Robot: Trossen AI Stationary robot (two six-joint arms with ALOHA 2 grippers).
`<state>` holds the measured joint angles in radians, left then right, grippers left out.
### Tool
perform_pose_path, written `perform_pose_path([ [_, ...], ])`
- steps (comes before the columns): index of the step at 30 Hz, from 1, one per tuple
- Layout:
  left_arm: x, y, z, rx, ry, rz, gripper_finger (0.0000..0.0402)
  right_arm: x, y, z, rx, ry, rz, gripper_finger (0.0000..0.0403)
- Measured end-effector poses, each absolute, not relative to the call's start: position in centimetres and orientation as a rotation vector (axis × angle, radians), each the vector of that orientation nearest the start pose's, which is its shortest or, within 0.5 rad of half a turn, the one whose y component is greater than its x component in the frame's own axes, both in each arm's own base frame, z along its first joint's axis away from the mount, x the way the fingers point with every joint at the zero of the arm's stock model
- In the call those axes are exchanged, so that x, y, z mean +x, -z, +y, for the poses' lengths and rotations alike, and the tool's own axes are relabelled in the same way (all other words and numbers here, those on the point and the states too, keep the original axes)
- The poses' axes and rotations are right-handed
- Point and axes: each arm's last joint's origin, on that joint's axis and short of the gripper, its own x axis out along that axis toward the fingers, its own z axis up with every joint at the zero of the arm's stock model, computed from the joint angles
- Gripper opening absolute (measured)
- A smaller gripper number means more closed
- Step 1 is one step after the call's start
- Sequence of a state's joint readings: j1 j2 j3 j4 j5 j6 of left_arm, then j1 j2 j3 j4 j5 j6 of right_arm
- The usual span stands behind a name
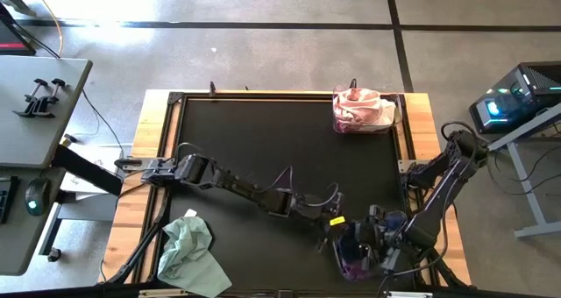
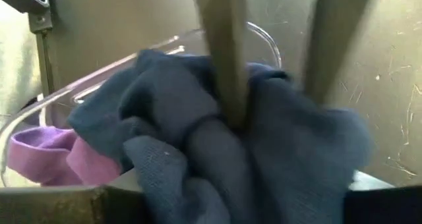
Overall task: Sort towels by color in basket
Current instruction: Put the blue towel into the bottom transparent bin
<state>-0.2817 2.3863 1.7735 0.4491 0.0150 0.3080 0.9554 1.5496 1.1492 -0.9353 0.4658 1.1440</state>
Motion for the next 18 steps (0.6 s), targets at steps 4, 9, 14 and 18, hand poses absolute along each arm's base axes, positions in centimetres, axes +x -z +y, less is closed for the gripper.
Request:
perform_pose_path([
  [4,52.2,-17.6,-15.3,0.331,0.368,0.14,0.0063,17.1,-24.3,22.2,0.202,0.182,1.092,0.0209],
  [9,52.2,-17.4,-15.2,0.319,0.368,0.155,0.0036,15.9,-25.7,21.5,0.323,0.17,1.157,0.0209],
  [14,52.2,-17.4,-15.2,0.312,0.368,0.159,0.0018,14.2,-27.0,20.7,0.466,0.191,1.272,0.0209],
  [18,52.2,-17.3,-15.2,0.294,0.365,0.166,0.0014,13.1,-27.7,20.5,0.605,0.228,1.344,0.0209],
])
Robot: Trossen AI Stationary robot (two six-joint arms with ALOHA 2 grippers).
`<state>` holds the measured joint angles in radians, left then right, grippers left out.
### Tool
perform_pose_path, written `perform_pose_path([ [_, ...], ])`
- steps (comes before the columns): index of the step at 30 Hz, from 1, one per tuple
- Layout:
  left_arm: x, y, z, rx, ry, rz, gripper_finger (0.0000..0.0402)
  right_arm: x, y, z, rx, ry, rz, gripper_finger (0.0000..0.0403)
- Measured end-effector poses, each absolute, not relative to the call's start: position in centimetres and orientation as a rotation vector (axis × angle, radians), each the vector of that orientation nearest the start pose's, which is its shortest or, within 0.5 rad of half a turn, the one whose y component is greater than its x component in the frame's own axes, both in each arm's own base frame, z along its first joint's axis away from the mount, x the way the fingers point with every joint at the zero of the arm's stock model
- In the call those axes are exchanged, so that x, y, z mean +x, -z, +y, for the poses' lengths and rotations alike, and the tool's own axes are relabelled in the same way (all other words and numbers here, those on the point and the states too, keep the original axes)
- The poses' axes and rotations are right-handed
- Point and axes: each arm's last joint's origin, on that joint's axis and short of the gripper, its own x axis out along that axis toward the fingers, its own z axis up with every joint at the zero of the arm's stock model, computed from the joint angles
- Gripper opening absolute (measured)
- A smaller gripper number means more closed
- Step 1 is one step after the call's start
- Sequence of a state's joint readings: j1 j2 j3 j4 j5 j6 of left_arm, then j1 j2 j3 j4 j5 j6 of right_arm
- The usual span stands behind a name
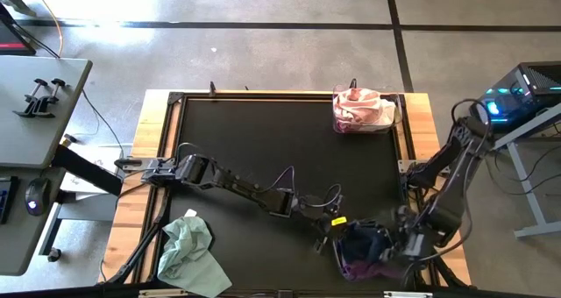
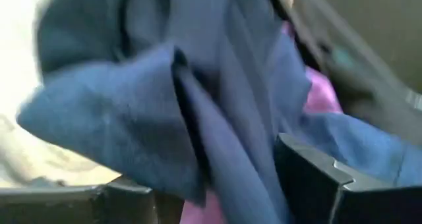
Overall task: Sort towels by color in basket
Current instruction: Put the blue towel into the bottom transparent bin
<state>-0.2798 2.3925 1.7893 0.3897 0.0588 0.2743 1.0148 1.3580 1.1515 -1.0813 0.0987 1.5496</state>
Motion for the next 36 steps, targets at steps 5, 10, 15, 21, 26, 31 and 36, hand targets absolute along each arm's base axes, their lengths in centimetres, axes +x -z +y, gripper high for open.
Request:
perform_pose_path([
  [5,52.2,-17.3,-15.2,0.293,0.365,0.171,0.0014,11.5,-28.3,20.7,0.713,0.243,1.467,0.0209],
  [10,52.2,-17.3,-15.2,0.293,0.364,0.168,0.0014,9.8,-28.9,19.9,0.791,0.368,1.596,0.0209],
  [15,52.2,-17.4,-15.2,0.293,0.362,0.161,0.0015,9.1,-29.3,19.5,0.758,0.345,1.577,0.0209],
  [21,52.2,-17.4,-15.2,0.293,0.361,0.16,0.0015,9.0,-29.5,19.3,0.722,0.312,1.545,0.0209],
  [26,51.8,-18.9,-15.3,0.292,0.364,0.147,0.0015,9.1,-29.4,18.4,0.558,0.287,1.423,0.0209],
  [31,51.2,-20.7,-15.7,0.309,0.374,0.136,0.0015,9.1,-29.7,18.0,0.484,0.262,1.407,0.0209],
  [36,50.9,-21.7,-16.0,0.326,0.382,0.12,0.0015,8.8,-32.7,17.4,0.493,0.275,1.406,0.0209],
])
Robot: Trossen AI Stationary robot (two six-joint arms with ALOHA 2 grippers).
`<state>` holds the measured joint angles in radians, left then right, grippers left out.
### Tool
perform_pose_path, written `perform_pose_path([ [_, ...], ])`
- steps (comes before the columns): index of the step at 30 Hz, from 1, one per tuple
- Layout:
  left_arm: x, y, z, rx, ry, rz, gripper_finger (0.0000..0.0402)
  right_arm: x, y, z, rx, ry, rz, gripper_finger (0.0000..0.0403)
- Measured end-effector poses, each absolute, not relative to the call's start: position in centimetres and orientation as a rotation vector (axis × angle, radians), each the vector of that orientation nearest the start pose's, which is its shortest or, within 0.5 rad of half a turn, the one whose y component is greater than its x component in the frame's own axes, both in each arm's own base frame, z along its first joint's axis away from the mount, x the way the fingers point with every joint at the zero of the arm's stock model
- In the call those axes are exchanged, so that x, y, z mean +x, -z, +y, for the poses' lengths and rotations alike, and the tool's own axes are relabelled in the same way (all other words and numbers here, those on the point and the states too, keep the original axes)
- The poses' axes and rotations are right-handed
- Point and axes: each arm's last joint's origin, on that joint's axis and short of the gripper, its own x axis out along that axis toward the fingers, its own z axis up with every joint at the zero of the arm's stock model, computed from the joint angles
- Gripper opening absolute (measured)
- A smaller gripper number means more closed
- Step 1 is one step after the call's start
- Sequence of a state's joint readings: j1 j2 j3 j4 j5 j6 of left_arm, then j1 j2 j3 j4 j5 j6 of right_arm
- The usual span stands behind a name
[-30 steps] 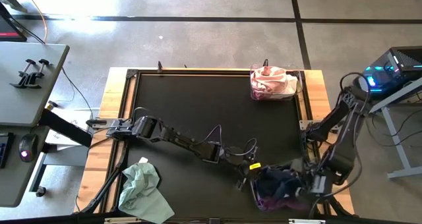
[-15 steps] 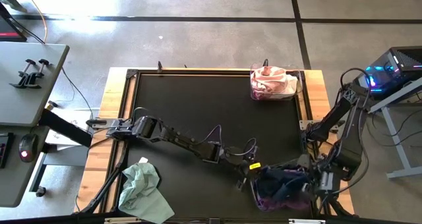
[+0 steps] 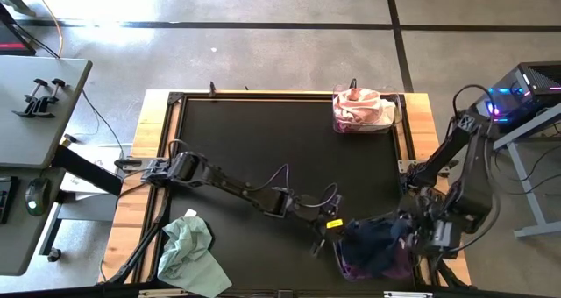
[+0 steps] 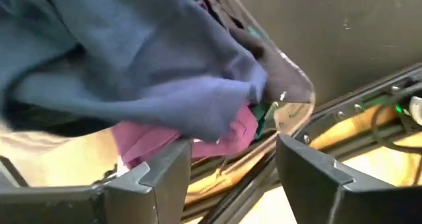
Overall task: Sort towels by color in basket
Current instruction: Put the blue towel into the bottom transparent bin
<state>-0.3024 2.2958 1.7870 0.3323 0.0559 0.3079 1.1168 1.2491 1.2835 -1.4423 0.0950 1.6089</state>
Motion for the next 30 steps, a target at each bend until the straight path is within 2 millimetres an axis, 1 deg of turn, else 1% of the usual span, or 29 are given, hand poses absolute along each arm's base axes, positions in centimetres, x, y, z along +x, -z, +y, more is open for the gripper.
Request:
perform_pose_path([
  [3,50.8,-22.1,-16.1,0.317,0.383,0.11,0.0015,8.6,-34.6,16.8,0.493,0.288,1.374,0.0209],
  [6,50.8,-22.1,-16.1,0.307,0.391,0.115,0.0015,8.8,-35.8,16.4,0.467,0.282,1.238,0.0209],
  [8,50.7,-22.0,-16.1,0.301,0.396,0.131,0.0015,9.3,-35.9,16.6,0.41,0.237,1.109,0.0209],
  [9,50.7,-21.9,-16.1,0.299,0.397,0.137,0.0015,9.7,-35.7,17.0,0.392,0.191,1.056,0.0209],
  [11,50.7,-21.8,-16.0,0.293,0.398,0.156,0.0015,10.6,-35.0,18.0,0.37,0.098,1.0,0.0209],
  [14,50.7,-21.6,-16.0,0.292,0.401,0.175,0.0015,11.9,-33.2,19.4,0.364,-0.035,0.954,0.0209],
  [17,50.7,-21.6,-16.0,0.294,0.4,0.179,0.0015,12.8,-30.2,20.0,0.382,-0.083,0.974,0.0204],
  [20,50.6,-21.4,-16.0,0.316,0.403,0.192,0.0025,13.1,-26.8,20.0,0.443,-0.086,1.045,0.0191],
  [23,50.6,-21.3,-16.0,0.326,0.399,0.204,0.0045,13.0,-23.8,19.7,0.509,-0.073,1.125,0.0172],
  [27,50.6,-21.1,-15.8,0.338,0.339,0.228,0.0079,13.2,-21.0,19.2,0.524,-0.029,1.15,0.0145],
  [30,50.3,-21.4,-15.5,0.355,0.281,0.284,0.0101,13.6,-19.5,19.4,0.473,-0.013,1.174,0.0128],
])
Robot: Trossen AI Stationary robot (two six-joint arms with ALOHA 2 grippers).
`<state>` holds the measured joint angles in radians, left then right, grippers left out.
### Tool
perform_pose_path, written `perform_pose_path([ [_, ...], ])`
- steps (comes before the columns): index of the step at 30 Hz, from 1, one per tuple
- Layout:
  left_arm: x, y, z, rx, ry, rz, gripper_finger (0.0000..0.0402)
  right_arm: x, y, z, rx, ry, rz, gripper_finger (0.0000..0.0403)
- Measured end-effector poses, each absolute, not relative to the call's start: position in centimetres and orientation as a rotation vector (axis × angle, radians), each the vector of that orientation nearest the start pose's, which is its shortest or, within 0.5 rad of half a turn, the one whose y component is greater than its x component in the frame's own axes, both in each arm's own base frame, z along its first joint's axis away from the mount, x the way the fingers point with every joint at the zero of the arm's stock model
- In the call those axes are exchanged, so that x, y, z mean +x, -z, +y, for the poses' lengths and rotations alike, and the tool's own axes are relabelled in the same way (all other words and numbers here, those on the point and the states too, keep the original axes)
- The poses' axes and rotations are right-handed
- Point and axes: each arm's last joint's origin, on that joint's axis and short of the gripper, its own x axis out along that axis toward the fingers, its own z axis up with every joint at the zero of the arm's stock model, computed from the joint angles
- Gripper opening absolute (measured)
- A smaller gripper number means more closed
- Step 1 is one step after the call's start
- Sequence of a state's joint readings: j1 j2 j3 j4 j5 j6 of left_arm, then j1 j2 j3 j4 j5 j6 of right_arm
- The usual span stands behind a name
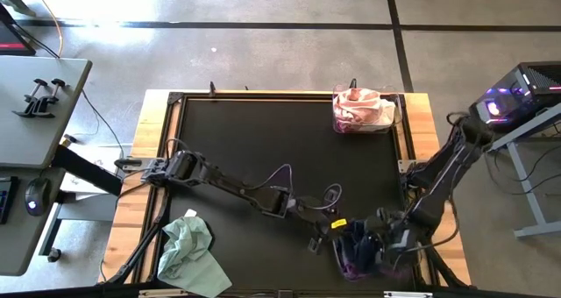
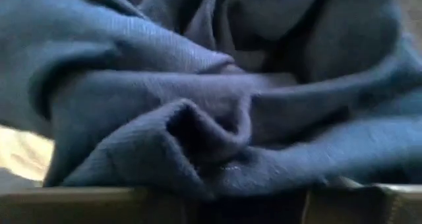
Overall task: Sort towels by color in basket
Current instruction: Put the blue towel into the bottom transparent bin
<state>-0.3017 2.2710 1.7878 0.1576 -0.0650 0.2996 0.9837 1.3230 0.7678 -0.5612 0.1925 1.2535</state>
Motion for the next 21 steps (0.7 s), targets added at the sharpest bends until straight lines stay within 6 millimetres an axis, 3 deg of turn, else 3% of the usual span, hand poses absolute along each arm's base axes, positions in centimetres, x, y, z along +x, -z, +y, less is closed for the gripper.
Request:
perform_pose_path([
  [5,49.3,-23.3,-15.0,0.377,0.225,0.345,0.0115,14.8,-17.2,20.4,0.365,0.016,1.236,0.0107],
  [11,47.8,-24.4,-15.0,0.418,0.192,0.469,0.0115,16.7,-16.3,21.3,0.364,0.101,1.247,0.0096],
  [15,46.6,-24.7,-15.4,0.488,0.09,0.549,0.0115,17.2,-17.7,21.6,0.413,0.203,1.241,0.0096],
  [21,45.9,-24.8,-16.6,0.541,0.068,0.561,0.0115,18.0,-22.8,22.4,0.416,0.292,1.187,0.0096],
])
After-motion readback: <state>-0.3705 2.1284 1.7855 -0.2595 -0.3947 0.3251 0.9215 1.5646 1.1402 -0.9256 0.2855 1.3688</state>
